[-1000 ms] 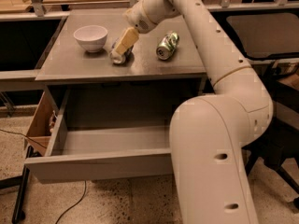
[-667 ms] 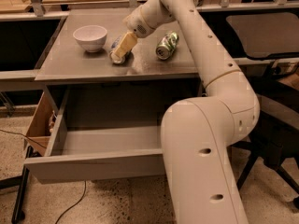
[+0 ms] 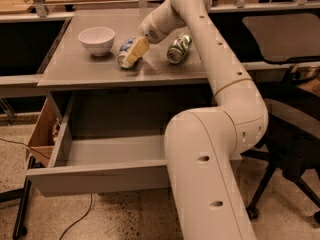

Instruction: Place pepsi can into top drawer

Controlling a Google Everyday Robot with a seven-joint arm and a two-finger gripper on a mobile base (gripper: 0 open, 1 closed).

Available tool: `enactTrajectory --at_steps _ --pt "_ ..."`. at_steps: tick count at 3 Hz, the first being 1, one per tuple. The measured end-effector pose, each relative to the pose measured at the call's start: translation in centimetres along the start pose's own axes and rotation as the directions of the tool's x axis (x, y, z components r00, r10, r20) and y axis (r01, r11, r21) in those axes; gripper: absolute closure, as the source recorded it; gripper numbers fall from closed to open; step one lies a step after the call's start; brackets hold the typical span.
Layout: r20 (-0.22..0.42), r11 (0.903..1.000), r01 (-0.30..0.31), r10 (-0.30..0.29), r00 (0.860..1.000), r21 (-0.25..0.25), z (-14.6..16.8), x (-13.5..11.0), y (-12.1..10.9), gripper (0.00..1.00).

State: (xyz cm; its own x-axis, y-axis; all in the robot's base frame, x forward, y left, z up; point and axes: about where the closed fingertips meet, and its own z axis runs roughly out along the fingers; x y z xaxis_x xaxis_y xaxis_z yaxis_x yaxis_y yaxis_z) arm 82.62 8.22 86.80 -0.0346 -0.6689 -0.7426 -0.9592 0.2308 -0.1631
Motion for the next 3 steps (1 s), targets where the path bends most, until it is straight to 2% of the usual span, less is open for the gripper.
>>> enactTrajectory --at_steps 1,2,3 --pt "-0.032 0.9997 -0.022 0.022 0.999 -0.008 0.08 0.66 0.08 0.00" --pt "-0.053 0.9995 -0.024 0.023 0.998 -0.022 -0.07 0.78 0.48 0.18" --pt "-0.055 0.9994 -0.023 0.022 0.998 -0.025 -0.72 0.40 0.70 0.49"
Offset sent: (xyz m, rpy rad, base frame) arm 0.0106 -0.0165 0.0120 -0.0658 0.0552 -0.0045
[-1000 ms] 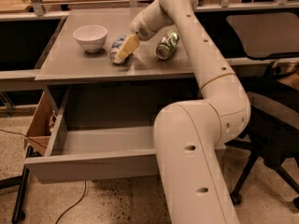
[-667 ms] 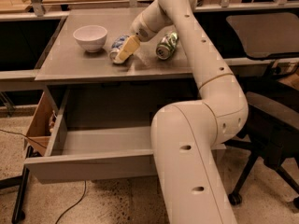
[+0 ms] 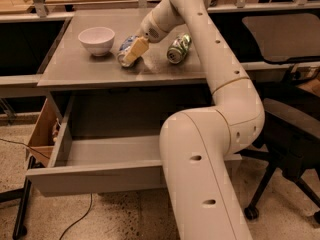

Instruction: Place pepsi can into top drawer

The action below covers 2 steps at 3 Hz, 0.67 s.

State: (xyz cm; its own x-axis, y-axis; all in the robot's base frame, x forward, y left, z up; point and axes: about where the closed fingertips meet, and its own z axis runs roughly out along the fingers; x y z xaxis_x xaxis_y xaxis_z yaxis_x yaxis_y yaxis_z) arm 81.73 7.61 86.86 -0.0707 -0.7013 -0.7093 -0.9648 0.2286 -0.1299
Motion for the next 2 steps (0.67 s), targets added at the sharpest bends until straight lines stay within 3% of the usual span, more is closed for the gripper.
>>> enactTrajectory --at_steps 2 --pt "0.024 0.9994 0.029 -0.029 0.999 -0.018 -1.5 -1.0 0.9 0.95"
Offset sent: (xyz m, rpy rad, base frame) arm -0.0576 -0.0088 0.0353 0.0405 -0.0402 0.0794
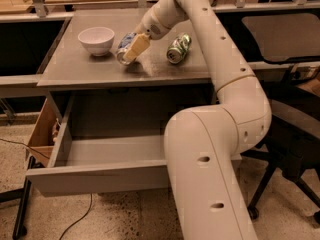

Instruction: Place pepsi can into top drawer

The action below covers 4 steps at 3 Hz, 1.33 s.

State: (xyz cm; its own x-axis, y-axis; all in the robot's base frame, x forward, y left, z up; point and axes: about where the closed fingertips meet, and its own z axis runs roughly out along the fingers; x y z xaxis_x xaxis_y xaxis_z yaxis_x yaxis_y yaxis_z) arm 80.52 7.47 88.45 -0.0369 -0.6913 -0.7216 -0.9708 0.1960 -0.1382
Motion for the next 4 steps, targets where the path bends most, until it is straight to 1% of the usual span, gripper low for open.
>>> enactTrajectory --at_steps 1,2,3,4 --pt "0.011 0.9991 0.041 -0.041 0.999 -0.009 -2.0 -1.1 1.3 1.00" --pt "0.034 0.9919 0.113 -0.115 0.993 0.057 -6.7 -3.3 3.5 1.00" --pt "0.083 0.9742 0.152 -0.167 0.982 0.167 -12.2 -5.1 5.7 1.00" --pt "0.115 0.9614 0.165 -0.194 0.974 0.220 -15.5 -4.8 9.6 1.00"
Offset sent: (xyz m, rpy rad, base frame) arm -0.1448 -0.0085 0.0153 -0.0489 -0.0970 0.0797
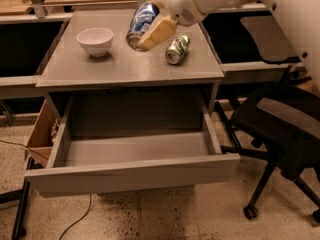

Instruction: Place pepsi can into top drawer

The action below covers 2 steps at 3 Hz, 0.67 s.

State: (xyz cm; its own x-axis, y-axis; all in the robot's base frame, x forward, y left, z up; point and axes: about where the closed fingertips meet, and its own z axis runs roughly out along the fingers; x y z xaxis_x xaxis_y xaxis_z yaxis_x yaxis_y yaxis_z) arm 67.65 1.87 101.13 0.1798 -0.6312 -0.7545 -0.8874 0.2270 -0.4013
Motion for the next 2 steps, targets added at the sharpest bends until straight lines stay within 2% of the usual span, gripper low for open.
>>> enactTrajectory --at_steps 1,2 --pt "-0.035 0.9931 -0.036 0.033 0.999 -0.111 2.7 3.6 6.4 1.00" --pt "-0.107 0.9602 -0.095 0.069 0.992 -0.263 6.3 7.9 13.0 1.00"
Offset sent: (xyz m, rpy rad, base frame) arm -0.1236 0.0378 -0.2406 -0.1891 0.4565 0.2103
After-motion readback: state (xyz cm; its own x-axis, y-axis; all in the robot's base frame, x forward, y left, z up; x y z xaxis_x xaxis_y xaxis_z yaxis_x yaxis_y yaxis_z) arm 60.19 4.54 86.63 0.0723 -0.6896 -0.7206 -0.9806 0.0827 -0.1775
